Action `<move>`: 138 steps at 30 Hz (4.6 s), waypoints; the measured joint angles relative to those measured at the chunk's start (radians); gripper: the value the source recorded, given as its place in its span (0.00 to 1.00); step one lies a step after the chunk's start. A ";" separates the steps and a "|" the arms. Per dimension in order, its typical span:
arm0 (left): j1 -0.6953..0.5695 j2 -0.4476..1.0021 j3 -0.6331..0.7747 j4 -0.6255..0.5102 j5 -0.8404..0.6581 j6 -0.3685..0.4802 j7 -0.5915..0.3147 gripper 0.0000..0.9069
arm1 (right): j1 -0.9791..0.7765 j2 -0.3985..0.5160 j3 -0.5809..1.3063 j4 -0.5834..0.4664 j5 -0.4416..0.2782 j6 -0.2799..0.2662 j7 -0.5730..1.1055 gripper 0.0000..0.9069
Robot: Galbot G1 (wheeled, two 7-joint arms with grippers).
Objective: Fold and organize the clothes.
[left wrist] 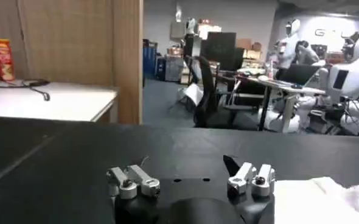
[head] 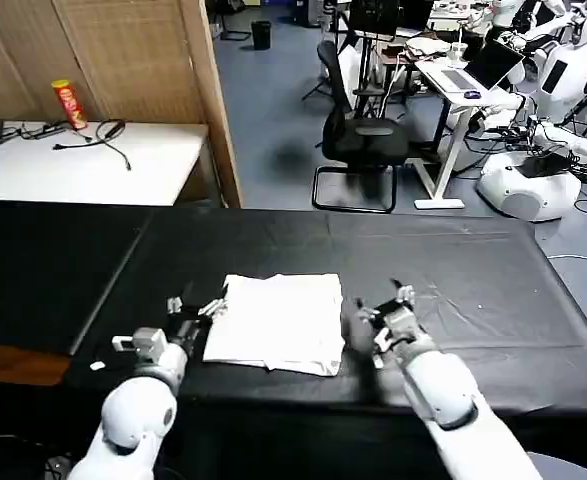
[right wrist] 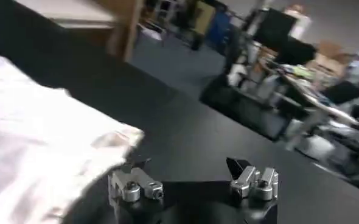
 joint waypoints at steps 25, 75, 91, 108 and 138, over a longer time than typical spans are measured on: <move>-0.001 -0.071 -0.045 0.130 -0.383 0.051 0.019 0.00 | -0.141 0.027 0.160 0.112 0.339 0.196 -0.048 0.97; -0.089 0.101 0.287 -0.073 0.030 0.061 0.018 0.97 | -0.204 0.035 0.147 0.151 0.532 0.075 -0.018 0.97; -0.017 0.155 0.159 -0.146 0.045 -0.002 0.041 0.97 | 0.038 0.177 -0.156 -0.101 0.508 0.049 0.066 0.81; 0.068 0.169 0.044 -0.169 0.024 -0.020 0.009 0.97 | 0.131 0.207 -0.183 -0.208 0.448 0.044 0.053 0.01; 0.242 0.187 -0.012 -0.218 -0.018 -0.045 -0.072 0.97 | -0.303 -0.074 0.134 0.092 0.241 0.504 0.018 0.97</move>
